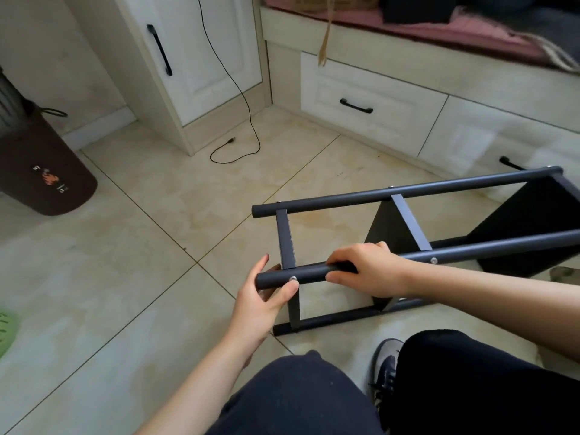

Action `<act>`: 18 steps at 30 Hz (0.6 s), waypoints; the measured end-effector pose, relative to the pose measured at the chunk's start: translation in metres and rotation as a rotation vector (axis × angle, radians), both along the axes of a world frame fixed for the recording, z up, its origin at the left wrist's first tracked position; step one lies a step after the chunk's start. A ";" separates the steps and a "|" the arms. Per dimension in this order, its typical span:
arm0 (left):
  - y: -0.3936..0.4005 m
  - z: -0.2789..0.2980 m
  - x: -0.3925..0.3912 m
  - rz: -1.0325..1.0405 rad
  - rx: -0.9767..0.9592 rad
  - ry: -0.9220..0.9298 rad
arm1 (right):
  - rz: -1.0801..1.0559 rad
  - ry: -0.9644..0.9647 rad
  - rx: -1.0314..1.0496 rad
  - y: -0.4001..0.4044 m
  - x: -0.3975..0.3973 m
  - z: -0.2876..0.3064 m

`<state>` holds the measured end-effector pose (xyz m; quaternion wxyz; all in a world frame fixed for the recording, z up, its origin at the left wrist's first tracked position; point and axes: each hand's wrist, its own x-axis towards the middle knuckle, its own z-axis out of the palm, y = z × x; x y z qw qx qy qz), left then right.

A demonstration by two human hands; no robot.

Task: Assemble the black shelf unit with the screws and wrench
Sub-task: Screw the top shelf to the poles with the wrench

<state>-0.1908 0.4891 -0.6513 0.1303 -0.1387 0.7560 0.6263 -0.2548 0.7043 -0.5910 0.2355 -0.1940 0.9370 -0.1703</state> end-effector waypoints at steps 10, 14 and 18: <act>0.006 -0.001 -0.009 0.006 0.101 -0.009 | -0.020 0.015 -0.071 -0.005 -0.010 0.011; 0.018 0.007 -0.012 0.015 0.027 0.058 | -0.034 0.036 -0.121 -0.012 -0.018 0.026; 0.024 0.024 -0.022 0.152 -0.106 0.203 | -0.037 0.074 -0.221 -0.021 -0.026 0.043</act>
